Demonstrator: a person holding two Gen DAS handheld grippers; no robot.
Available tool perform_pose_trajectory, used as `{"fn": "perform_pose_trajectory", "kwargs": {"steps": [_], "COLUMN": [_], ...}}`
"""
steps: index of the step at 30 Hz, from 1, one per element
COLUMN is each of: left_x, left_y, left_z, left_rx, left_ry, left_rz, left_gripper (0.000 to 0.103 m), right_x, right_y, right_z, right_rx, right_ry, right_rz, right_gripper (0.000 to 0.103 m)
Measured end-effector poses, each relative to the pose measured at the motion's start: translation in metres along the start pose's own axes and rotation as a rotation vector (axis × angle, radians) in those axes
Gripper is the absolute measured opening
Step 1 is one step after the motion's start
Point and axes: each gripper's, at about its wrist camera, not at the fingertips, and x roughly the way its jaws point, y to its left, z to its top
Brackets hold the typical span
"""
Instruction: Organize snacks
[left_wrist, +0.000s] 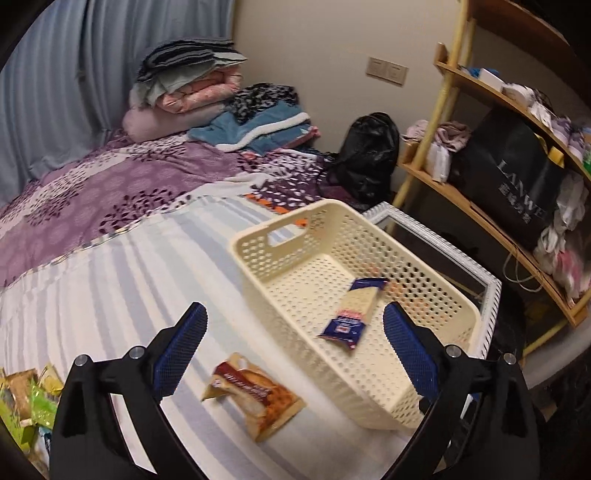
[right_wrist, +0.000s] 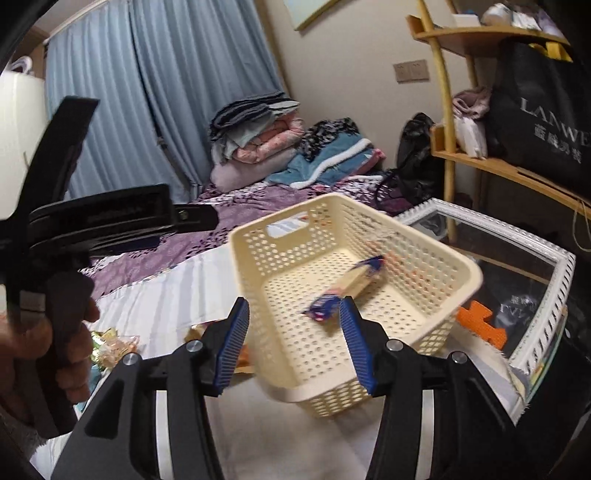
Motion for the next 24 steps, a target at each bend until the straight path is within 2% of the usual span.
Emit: {"fn": "perform_pose_trajectory", "kwargs": {"steps": [3,8,13,17,24], "left_x": [-0.009,-0.026,-0.042,-0.051,-0.061], "left_y": [0.018,0.043,0.077,0.102,0.147], "left_z": [-0.002,-0.007,-0.017,-0.026,-0.042], "left_rx": [-0.025,-0.041,-0.107,-0.143,-0.207], "left_ry": [-0.013,-0.043,-0.055,-0.056,-0.053], "left_rz": [0.039,0.102,0.131,0.152,0.199], "left_gripper": [0.1,0.1,0.1,0.1,0.1], "right_x": [0.004,0.014,0.038,0.071,0.132], "right_y": [0.023,0.059,0.097,0.119,0.135], "right_z": [-0.006,-0.015,-0.03,-0.04,-0.045], "right_rx": [-0.045,-0.129,-0.219,-0.29,-0.403], "right_ry": [0.024,0.068,0.136,0.208,0.312], "right_rz": [0.059,0.12,0.157,0.133,0.014], "right_gripper": [0.056,0.07,0.07,0.07,0.07]}}
